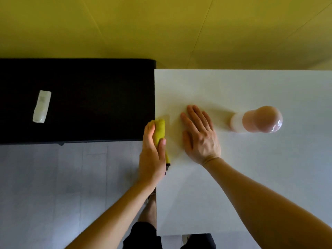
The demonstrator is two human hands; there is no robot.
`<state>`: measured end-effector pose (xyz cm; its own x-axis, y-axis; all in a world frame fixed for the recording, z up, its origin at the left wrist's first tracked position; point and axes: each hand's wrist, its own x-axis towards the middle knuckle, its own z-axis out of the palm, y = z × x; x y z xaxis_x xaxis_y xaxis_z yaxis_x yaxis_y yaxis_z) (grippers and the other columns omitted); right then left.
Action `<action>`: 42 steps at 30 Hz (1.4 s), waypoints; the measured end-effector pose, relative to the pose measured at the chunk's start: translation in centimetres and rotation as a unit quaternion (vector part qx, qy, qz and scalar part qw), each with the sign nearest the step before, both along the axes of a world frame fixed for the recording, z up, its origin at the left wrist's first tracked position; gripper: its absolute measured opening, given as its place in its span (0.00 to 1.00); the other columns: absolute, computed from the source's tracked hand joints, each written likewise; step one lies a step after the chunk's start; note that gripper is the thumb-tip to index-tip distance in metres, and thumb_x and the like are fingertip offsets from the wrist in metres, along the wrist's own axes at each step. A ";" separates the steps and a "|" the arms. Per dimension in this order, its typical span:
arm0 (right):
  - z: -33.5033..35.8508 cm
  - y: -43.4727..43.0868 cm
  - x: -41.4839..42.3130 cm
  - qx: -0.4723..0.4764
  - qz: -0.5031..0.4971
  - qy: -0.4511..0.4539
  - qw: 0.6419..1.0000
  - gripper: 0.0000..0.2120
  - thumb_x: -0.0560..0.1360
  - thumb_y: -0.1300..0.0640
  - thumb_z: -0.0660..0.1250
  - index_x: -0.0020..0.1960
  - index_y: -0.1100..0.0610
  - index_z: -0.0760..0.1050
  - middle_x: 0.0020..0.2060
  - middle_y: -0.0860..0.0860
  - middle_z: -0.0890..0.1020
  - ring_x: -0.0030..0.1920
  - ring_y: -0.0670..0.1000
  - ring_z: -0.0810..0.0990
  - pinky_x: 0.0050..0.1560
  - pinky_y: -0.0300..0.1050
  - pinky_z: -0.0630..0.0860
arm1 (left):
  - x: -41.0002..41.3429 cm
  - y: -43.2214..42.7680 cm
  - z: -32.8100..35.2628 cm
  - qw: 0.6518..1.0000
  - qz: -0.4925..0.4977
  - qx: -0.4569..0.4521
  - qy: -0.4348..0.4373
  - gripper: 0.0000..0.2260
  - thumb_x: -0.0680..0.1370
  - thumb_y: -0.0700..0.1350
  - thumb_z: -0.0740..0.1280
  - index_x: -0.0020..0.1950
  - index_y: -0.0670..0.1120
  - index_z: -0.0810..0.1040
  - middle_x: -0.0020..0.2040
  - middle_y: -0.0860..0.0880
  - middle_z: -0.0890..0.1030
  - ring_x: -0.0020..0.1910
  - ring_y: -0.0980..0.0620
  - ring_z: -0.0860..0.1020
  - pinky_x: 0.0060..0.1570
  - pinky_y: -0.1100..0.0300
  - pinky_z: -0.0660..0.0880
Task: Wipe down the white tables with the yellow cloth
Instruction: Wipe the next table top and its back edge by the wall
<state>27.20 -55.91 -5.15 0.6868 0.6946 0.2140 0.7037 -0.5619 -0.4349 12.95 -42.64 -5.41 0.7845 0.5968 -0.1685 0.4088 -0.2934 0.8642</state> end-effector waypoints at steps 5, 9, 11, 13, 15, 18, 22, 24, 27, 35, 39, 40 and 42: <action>0.0 0.2 0.3 -0.001 0.002 -0.002 1.000 0.25 0.84 0.59 0.64 0.80 0.61 0.72 0.82 0.61 0.68 0.85 0.62 0.62 0.82 0.67 0.61 | 3.6 2.1 0.1 0.999 0.016 0.006 0.031 0.25 0.89 0.52 0.60 0.86 0.50 0.60 0.82 0.50 0.70 0.71 0.47 0.78 0.60 0.61 0.74; -0.3 0.1 0.4 0.007 0.009 -0.015 1.000 0.24 0.84 0.58 0.63 0.79 0.62 0.73 0.81 0.61 0.69 0.85 0.62 0.63 0.82 0.66 0.62 | 9.0 4.6 -0.2 0.997 0.055 0.049 0.020 0.24 0.89 0.53 0.61 0.84 0.51 0.64 0.79 0.49 0.74 0.67 0.43 0.80 0.52 0.64 0.70; -0.5 0.2 0.5 0.008 0.005 -0.028 1.000 0.23 0.84 0.59 0.63 0.79 0.62 0.74 0.81 0.62 0.70 0.84 0.62 0.64 0.81 0.66 0.63 | 6.3 2.8 -0.4 0.997 0.055 0.060 0.007 0.24 0.89 0.53 0.61 0.85 0.51 0.63 0.81 0.52 0.72 0.71 0.47 0.78 0.56 0.63 0.73; -0.5 0.2 0.4 0.009 0.001 -0.033 0.999 0.23 0.84 0.59 0.63 0.78 0.61 0.75 0.81 0.62 0.70 0.84 0.62 0.65 0.81 0.66 0.63 | 0.5 -0.5 -0.5 0.998 0.056 0.040 0.016 0.26 0.88 0.56 0.60 0.86 0.54 0.61 0.83 0.55 0.69 0.72 0.50 0.76 0.62 0.60 0.74; -0.3 0.3 0.1 0.005 -0.003 -0.031 1.000 0.23 0.84 0.58 0.63 0.78 0.61 0.75 0.81 0.61 0.70 0.84 0.62 0.64 0.82 0.65 0.62 | -6.1 -4.5 -0.4 0.997 0.059 0.035 0.040 0.25 0.88 0.59 0.58 0.85 0.57 0.60 0.83 0.53 0.70 0.69 0.48 0.79 0.60 0.63 0.74; 0.0 0.2 -0.1 -0.009 -0.004 -0.029 1.000 0.24 0.84 0.55 0.62 0.79 0.60 0.73 0.82 0.61 0.69 0.85 0.62 0.63 0.85 0.63 0.58 | -10.0 -6.7 -0.1 0.996 0.050 0.026 0.067 0.25 0.88 0.60 0.57 0.85 0.56 0.60 0.78 0.48 0.76 0.60 0.45 0.83 0.51 0.69 0.73; 0.2 0.3 0.2 -0.015 0.005 -0.032 0.999 0.27 0.83 0.50 0.64 0.79 0.60 0.73 0.81 0.61 0.70 0.84 0.62 0.63 0.84 0.64 0.59 | -1.5 -1.4 -0.3 0.996 0.055 0.036 0.060 0.24 0.89 0.51 0.61 0.85 0.52 0.62 0.78 0.50 0.75 0.64 0.46 0.81 0.50 0.74 0.71; -0.1 0.4 0.2 -0.007 0.001 -0.038 0.999 0.27 0.82 0.50 0.65 0.78 0.59 0.74 0.81 0.61 0.70 0.84 0.63 0.64 0.84 0.64 0.59 | 2.2 0.7 -0.2 0.998 0.047 0.040 0.021 0.24 0.89 0.52 0.61 0.85 0.51 0.63 0.78 0.51 0.74 0.67 0.48 0.80 0.58 0.66 0.77; -0.1 0.3 0.2 -0.004 0.001 -0.044 0.999 0.27 0.82 0.50 0.65 0.79 0.59 0.74 0.81 0.61 0.71 0.84 0.63 0.65 0.84 0.63 0.59 | -0.9 -1.1 -0.4 0.998 0.042 0.034 0.014 0.25 0.89 0.53 0.60 0.86 0.52 0.61 0.82 0.53 0.71 0.69 0.52 0.78 0.59 0.68 0.74; 0.1 0.3 0.0 -0.014 -0.001 -0.051 0.999 0.26 0.84 0.51 0.63 0.79 0.60 0.74 0.81 0.62 0.70 0.84 0.64 0.65 0.85 0.62 0.58 | -18.6 -10.8 -0.4 0.995 0.026 -0.017 0.092 0.25 0.87 0.62 0.56 0.84 0.62 0.56 0.85 0.59 0.65 0.71 0.54 0.79 0.58 0.71 0.77; 0.1 0.3 -0.1 -0.017 0.005 -0.055 0.998 0.26 0.84 0.51 0.63 0.79 0.61 0.73 0.81 0.62 0.70 0.84 0.63 0.64 0.84 0.63 0.58 | -9.7 -5.9 -0.7 0.997 0.035 -0.007 0.068 0.26 0.89 0.56 0.59 0.85 0.51 0.60 0.73 0.54 0.76 0.48 0.60 0.81 0.44 0.71 0.74; 0.1 0.3 -0.1 -0.015 0.004 -0.055 0.998 0.26 0.84 0.52 0.64 0.79 0.61 0.73 0.81 0.62 0.70 0.84 0.63 0.64 0.84 0.63 0.59 | -6.5 -3.9 -1.0 0.997 0.038 0.002 0.060 0.25 0.89 0.54 0.60 0.85 0.51 0.60 0.72 0.52 0.77 0.47 0.57 0.81 0.42 0.70 0.73; 0.0 0.3 -0.1 -0.010 0.003 -0.049 0.999 0.27 0.83 0.52 0.65 0.79 0.61 0.73 0.81 0.63 0.70 0.84 0.63 0.64 0.84 0.63 0.59 | 0.2 0.3 -1.4 0.999 0.036 0.012 0.028 0.24 0.89 0.52 0.61 0.85 0.52 0.61 0.74 0.50 0.77 0.55 0.48 0.83 0.48 0.61 0.74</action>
